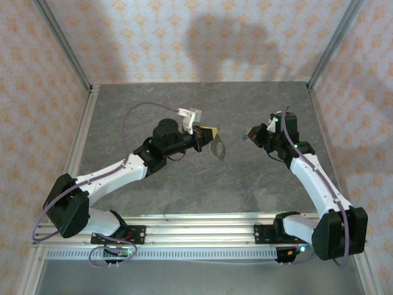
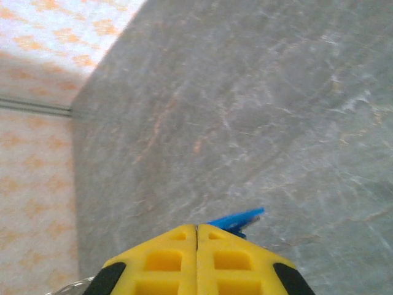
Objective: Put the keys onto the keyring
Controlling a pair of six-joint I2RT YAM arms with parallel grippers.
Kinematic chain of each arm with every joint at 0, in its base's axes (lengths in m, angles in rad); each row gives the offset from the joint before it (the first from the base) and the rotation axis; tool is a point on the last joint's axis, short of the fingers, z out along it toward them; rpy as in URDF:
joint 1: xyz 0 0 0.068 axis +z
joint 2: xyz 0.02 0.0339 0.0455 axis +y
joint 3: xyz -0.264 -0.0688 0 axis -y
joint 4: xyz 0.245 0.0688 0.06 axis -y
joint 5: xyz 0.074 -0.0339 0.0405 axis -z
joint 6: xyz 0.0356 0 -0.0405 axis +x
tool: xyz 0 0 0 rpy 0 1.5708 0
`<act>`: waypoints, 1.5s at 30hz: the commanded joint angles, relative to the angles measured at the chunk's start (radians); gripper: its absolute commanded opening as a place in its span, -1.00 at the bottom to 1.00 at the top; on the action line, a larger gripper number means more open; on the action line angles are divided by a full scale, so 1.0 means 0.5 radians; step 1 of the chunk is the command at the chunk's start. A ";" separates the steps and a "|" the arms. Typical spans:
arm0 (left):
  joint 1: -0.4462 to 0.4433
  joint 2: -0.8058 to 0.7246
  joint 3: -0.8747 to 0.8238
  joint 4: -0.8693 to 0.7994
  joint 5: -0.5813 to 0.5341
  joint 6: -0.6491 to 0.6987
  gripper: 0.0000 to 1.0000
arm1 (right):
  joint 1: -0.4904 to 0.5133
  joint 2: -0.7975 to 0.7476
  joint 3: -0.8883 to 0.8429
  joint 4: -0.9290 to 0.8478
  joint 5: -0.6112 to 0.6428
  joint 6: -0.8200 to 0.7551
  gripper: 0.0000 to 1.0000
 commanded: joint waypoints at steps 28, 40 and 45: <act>-0.023 -0.051 0.302 -0.218 0.011 0.765 -1.00 | -0.062 -0.376 -0.238 1.096 -0.901 -0.049 -1.00; -0.023 0.001 0.433 -0.266 0.175 0.774 -1.00 | -0.061 -0.441 -0.157 0.976 -0.978 -0.069 -1.00; -0.022 0.033 0.467 -0.261 0.226 0.774 -1.00 | -0.059 -0.458 -0.134 0.962 -0.969 -0.067 -1.00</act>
